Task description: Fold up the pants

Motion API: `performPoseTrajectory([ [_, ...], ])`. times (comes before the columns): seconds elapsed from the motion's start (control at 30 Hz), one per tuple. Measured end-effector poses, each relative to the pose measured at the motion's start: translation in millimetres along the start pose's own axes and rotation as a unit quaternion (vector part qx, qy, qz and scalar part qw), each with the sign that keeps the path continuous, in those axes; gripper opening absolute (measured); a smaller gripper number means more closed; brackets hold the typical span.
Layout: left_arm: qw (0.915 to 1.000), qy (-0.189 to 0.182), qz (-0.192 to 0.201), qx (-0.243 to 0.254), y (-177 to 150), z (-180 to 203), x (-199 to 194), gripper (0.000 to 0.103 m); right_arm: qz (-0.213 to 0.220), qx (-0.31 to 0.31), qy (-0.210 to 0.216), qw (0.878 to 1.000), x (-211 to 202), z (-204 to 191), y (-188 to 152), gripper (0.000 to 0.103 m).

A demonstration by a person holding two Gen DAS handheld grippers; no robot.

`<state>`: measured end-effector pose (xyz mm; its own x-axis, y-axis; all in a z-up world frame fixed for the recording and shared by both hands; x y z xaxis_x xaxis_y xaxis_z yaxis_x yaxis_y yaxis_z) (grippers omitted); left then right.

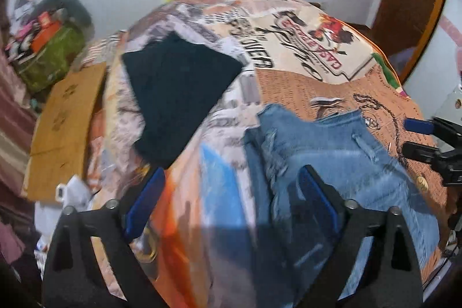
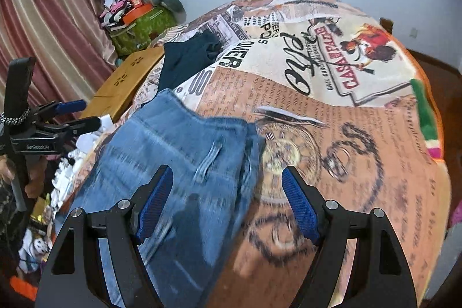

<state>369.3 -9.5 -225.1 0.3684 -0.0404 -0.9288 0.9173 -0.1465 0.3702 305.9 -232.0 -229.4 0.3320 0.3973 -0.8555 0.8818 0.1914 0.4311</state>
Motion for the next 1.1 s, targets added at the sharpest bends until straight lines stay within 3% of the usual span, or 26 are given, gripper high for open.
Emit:
performPoseTrajectory([
  [0.1, 0.999, -0.036, -0.027, 0.005, 15.9, 11.1, 27.9, 0.065, -0.011, 0.007, 0.009, 1.0, 20.4, 7.5, 14.0, 0.06],
  [0.2, 0.9959, -0.078, -0.045, 0.009, 21.8, 18.9, 47.1, 0.05, -0.038, 0.015, 0.027, 0.999, 46.7, 13.4, 22.0, 0.04],
  [0.23, 0.995, -0.086, -0.051, 0.009, 21.5, 21.9, 52.0, 0.045, -0.049, 0.015, 0.035, 0.998, 56.2, 13.9, 23.2, 0.026],
  [0.33, 0.9925, -0.099, -0.069, 0.018, 20.6, 29.5, 69.9, 0.037, -0.056, 0.013, 0.051, 0.997, 71.5, 11.7, 24.8, 0.019],
  [0.47, 0.9948, -0.077, -0.058, 0.033, 19.7, 30.4, 79.1, 0.037, -0.047, -0.013, 0.033, 0.998, 75.8, 8.4, 23.9, 0.015],
  [0.57, 0.9971, -0.034, -0.059, 0.035, 17.9, 27.1, 91.1, 0.039, -0.053, -0.038, 0.008, 0.998, 82.4, 7.3, 19.3, 0.015],
  [0.87, 0.9984, -0.009, -0.041, 0.038, 19.2, 26.6, 73.5, 0.042, -0.056, -0.061, -0.034, 0.996, 63.4, 4.0, 23.3, 0.016],
  [1.0, 0.9984, 0.012, -0.012, 0.054, 13.7, 34.0, 43.4, 0.042, -0.038, -0.054, -0.02, 0.998, 36.2, -2.3, 21.5, 0.017],
  [1.1, 0.9984, -0.006, -0.007, 0.057, 7.8, 40.2, 26.6, 0.042, -0.025, -0.054, 0.004, 0.998, 17.1, -14.7, 18.6, 0.025],
])
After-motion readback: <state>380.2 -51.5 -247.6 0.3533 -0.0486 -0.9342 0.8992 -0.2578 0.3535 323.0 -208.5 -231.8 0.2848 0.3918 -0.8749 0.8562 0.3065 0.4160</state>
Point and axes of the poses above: each gripper's, at about its wrist camera, not at the fingertips, and x roughly the way its jaws point, z to its right, y to its top, the point moved 6 cm from there along x, roughly the way its jaws point, and after that the axes turned 11 degrees about -z, right-handed, at the moved point
